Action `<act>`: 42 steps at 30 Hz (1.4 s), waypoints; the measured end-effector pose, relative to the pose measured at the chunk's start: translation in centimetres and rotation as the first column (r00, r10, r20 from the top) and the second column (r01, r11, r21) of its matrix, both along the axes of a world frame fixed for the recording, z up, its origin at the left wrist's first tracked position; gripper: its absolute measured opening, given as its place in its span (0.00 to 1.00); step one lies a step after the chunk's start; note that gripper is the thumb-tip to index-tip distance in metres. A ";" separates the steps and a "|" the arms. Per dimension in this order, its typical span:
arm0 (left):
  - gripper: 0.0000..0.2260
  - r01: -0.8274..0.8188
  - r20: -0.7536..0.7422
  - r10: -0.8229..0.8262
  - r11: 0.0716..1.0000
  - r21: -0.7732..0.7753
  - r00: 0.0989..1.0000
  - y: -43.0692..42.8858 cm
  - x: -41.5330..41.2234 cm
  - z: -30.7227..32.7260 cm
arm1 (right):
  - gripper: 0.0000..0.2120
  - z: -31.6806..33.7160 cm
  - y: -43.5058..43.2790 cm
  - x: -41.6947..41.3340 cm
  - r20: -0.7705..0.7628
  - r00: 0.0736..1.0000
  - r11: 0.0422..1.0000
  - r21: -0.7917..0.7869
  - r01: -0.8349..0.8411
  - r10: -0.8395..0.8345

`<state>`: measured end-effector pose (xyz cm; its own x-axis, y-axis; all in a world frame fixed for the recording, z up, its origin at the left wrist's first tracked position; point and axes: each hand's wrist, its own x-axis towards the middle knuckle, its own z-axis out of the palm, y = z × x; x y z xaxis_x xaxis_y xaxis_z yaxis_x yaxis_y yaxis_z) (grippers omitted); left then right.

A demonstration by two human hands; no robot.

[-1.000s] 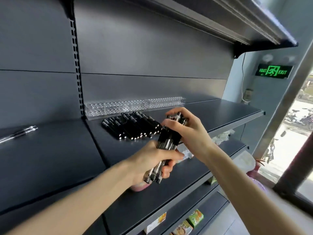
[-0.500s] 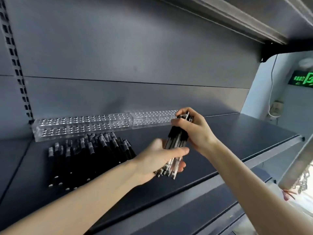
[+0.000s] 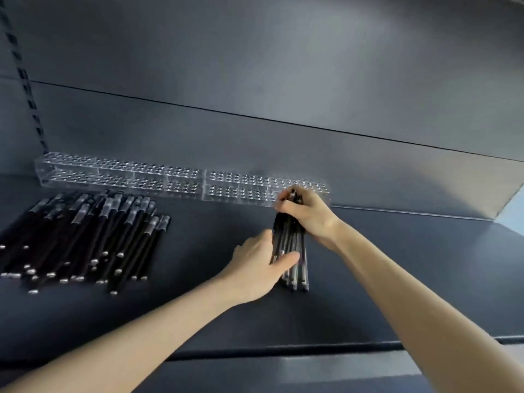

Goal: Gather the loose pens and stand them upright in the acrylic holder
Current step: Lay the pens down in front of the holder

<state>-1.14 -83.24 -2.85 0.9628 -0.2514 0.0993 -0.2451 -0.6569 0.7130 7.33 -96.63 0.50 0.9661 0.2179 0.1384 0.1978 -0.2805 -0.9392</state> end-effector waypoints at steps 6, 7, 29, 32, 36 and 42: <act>0.27 -0.040 -0.015 0.044 0.977 0.208 0.999 -1.8 1.1 0.3 | 0.08 -1.3 -2.1 2.7 0.062 0.991 0.969 -0.224 -0.101 0.118; 0.28 -0.034 -0.009 0.037 0.979 0.200 0.999 -1.9 1.2 0.3 | 0.12 -1.5 -2.3 3.0 0.059 0.990 0.965 -0.240 -0.108 0.126; 0.26 0.026 0.001 -0.029 0.901 0.432 1.000 -2.8 4.1 -1.3 | 0.22 -3.9 -5.9 2.1 0.114 0.976 0.689 -0.723 -0.046 0.184; 0.26 -0.017 0.031 0.006 0.930 0.368 0.999 -2.8 4.1 -1.0 | 0.22 -3.8 -5.9 2.0 0.128 0.975 0.704 -0.709 -0.040 0.184; 0.23 -0.099 0.068 0.081 0.940 0.328 0.994 -2.0 4.4 -0.4 | 0.20 -3.3 -5.9 1.5 0.193 0.965 0.701 -0.713 0.014 0.177; 0.20 -0.136 0.087 0.114 0.936 0.325 0.990 -0.7 4.5 0.4 | 0.15 -2.0 -5.7 1.3 0.271 0.945 0.750 -0.660 0.045 0.182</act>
